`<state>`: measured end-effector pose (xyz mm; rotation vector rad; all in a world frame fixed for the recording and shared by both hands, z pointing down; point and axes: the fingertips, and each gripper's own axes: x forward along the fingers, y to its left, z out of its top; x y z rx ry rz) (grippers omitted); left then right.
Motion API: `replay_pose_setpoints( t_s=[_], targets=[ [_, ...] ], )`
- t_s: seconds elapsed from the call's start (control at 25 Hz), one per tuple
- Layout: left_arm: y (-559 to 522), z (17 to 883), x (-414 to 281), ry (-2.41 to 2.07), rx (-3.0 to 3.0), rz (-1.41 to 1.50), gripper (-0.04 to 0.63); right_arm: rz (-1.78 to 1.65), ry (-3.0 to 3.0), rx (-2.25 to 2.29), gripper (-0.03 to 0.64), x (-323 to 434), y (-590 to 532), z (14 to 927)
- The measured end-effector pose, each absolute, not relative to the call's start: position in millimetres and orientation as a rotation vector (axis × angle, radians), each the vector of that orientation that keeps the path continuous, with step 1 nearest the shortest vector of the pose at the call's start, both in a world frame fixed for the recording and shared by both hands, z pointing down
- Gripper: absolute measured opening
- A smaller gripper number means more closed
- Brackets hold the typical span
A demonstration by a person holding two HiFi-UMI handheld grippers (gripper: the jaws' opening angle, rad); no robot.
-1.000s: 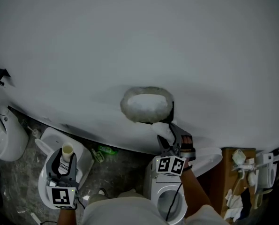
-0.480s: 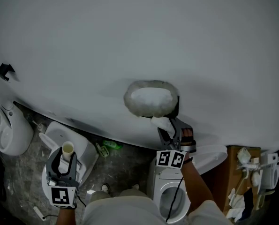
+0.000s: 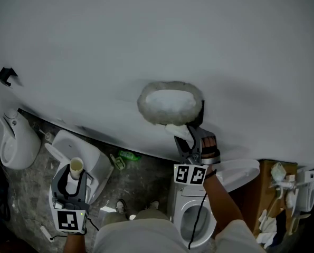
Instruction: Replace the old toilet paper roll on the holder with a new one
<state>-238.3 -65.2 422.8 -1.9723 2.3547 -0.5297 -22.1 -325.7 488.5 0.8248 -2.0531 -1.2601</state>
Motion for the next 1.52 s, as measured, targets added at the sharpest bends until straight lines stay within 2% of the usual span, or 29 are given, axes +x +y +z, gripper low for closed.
replay_pose_setpoints(
  t_s=[0.2,0.52,1.12,1.32,1.52],
  targets=[
    [-60.6,426.6,-234.5,2.362,-1.969,-0.549,0.184,-1.305,-2.072,0.835,0.288,-36.0,-318.3,488.4],
    [-47.5,431.5,-237.0,2.363,-1.954,-0.600,0.185,-1.320,-2.113,0.810,0.288,-60.1,-311.4,488.5],
    [-44.9,430.5,-249.6,2.364,-1.998,-0.473,0.184,-1.238,-2.131,0.828,0.284,-82.2,-303.6,484.3],
    [-57.0,429.4,-249.1,2.307,-2.059,-0.439,0.184,-1.133,-2.160,0.837,0.331,-74.7,-297.1,478.7],
    [-77.2,432.3,-238.6,2.191,-2.166,-0.410,0.184,-1.068,-2.176,0.858,0.341,-54.8,-278.5,463.2]
  ],
)
